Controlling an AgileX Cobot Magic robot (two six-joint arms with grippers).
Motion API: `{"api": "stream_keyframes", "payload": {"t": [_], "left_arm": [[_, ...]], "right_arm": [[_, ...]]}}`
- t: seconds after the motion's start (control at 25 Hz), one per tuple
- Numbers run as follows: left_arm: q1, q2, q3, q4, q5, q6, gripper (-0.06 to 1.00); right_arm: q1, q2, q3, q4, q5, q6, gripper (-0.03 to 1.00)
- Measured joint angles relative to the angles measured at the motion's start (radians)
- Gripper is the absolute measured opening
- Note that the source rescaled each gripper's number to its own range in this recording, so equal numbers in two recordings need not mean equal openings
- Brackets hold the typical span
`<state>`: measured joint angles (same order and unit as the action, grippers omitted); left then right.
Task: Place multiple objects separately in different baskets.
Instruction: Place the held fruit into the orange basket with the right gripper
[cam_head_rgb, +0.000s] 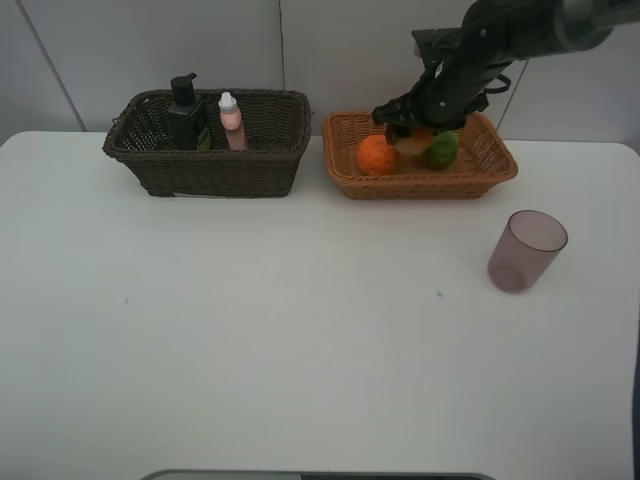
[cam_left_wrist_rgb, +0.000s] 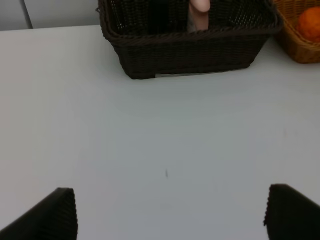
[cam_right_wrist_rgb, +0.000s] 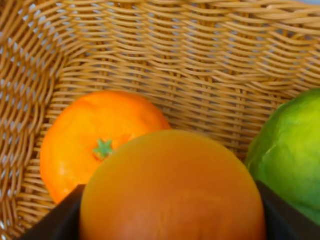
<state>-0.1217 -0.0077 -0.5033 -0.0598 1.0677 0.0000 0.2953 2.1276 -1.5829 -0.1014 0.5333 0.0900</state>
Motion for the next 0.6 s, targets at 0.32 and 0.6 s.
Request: {"api": "stream_keyframes", "payload": {"t": [0.32,0.6], "left_arm": [[0.0,0.0,0.0,0.001,0.0,0.0,0.95],[0.0,0.0,0.0,0.001,0.0,0.0,0.95]], "right_arm": [[-0.001,0.007,0.0,-0.011,-0.01,0.003,0.92],[-0.001,-0.033,0.0,-0.011,0.035,0.004,1.0]]}}
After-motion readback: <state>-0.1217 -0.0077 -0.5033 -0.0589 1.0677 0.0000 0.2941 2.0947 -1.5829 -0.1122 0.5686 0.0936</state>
